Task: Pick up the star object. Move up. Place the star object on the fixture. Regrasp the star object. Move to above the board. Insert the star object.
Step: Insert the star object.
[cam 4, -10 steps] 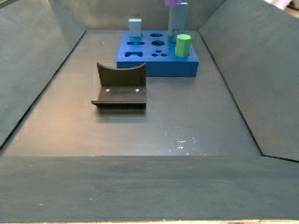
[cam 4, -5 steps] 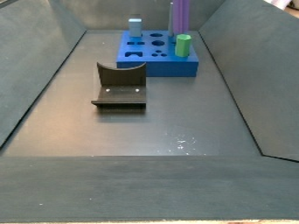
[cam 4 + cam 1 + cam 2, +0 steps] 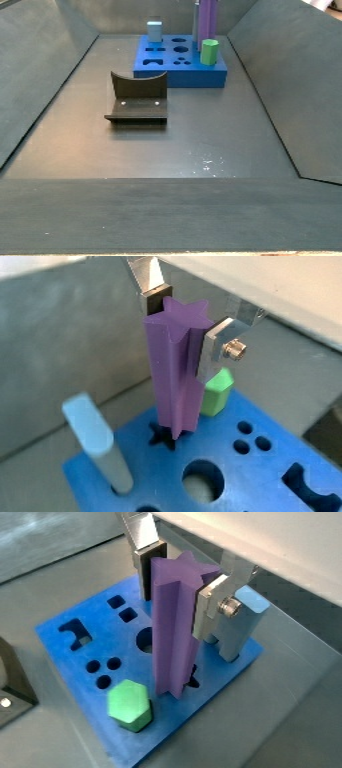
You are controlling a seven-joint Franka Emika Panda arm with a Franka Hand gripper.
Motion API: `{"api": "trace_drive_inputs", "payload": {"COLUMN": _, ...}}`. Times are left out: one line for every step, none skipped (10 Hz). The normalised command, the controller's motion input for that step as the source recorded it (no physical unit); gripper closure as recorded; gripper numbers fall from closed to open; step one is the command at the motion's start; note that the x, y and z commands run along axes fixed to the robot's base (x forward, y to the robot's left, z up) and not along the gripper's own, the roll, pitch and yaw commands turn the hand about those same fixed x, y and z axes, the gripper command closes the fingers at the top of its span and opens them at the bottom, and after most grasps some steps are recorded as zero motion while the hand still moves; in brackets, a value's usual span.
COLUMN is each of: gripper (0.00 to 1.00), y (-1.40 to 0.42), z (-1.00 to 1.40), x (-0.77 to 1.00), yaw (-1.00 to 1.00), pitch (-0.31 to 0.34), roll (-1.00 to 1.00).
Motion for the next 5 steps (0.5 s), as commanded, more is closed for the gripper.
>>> {"api": "trace_drive_inputs", "payload": {"gripper": 1.0, "y": -0.17, "z": -0.36, "x": -0.01, "yaw": 0.64, "pitch": -0.234, "roll": -0.11}}
{"api": "trace_drive_inputs", "payload": {"gripper": 1.0, "y": -0.08, "z": -0.22, "x": -0.17, "yaw": 0.55, "pitch": -0.183, "roll": -0.05}}
{"api": "trace_drive_inputs", "payload": {"gripper": 1.0, "y": -0.04, "z": -0.14, "x": -0.29, "yaw": 0.48, "pitch": -0.179, "roll": -0.05}}
{"api": "trace_drive_inputs", "payload": {"gripper": 1.0, "y": 0.0, "z": -0.15, "x": -0.31, "yaw": 0.47, "pitch": -0.18, "roll": -0.07}}
{"api": "trace_drive_inputs", "payload": {"gripper": 1.0, "y": 0.0, "z": -0.24, "x": -0.26, "yaw": 0.63, "pitch": -0.17, "roll": -0.04}}
